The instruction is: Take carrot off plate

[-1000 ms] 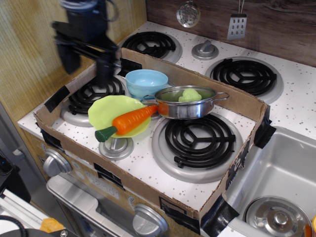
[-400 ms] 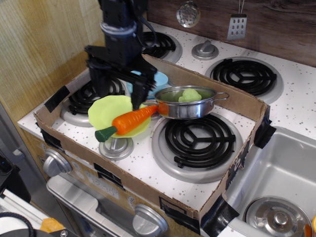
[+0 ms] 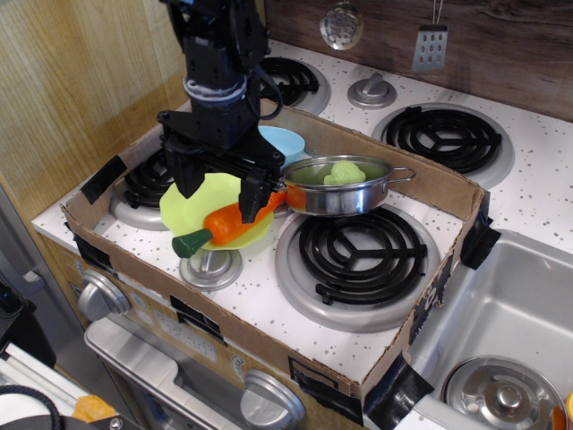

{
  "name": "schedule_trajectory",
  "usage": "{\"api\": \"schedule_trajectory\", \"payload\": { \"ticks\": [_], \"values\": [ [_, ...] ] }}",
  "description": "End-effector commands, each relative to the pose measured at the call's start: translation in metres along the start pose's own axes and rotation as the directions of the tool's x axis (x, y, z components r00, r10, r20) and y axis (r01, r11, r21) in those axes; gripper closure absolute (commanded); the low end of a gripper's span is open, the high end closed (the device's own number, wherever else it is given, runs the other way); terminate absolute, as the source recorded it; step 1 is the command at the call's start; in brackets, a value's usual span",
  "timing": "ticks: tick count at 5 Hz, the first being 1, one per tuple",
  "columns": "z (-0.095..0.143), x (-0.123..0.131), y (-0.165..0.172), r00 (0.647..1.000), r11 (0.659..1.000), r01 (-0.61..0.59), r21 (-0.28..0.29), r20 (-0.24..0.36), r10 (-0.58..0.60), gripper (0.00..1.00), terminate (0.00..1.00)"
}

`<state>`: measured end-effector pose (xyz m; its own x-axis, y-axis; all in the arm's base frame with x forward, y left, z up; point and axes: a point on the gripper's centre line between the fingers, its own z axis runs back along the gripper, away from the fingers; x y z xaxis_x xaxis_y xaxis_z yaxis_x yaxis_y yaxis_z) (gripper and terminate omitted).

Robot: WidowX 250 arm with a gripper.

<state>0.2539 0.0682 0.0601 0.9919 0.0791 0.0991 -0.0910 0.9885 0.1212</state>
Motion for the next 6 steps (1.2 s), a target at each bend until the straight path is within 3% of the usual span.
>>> {"api": "schedule_trajectory", "payload": {
  "ticks": [1, 3, 5, 6],
  "values": [
    [-0.007, 0.003, 0.011, 0.997, 1.0, 0.002, 0.015, 0.077, -0.003, 0.0, 0.0],
    [-0.024, 0.003, 0.015, 0.994, 0.999, 0.045, -0.016, 0.097, -0.044, 0.0, 0.0],
    [-0.028, 0.001, 0.012, 0.992, 0.998, 0.055, 0.004, 0.115, -0.055, 0.0, 0.0],
    [-0.032, 0.001, 0.011, 0.993, 0.999, 0.048, -0.007, 0.112, -0.047, 1.0, 0.0]
  ]
}}
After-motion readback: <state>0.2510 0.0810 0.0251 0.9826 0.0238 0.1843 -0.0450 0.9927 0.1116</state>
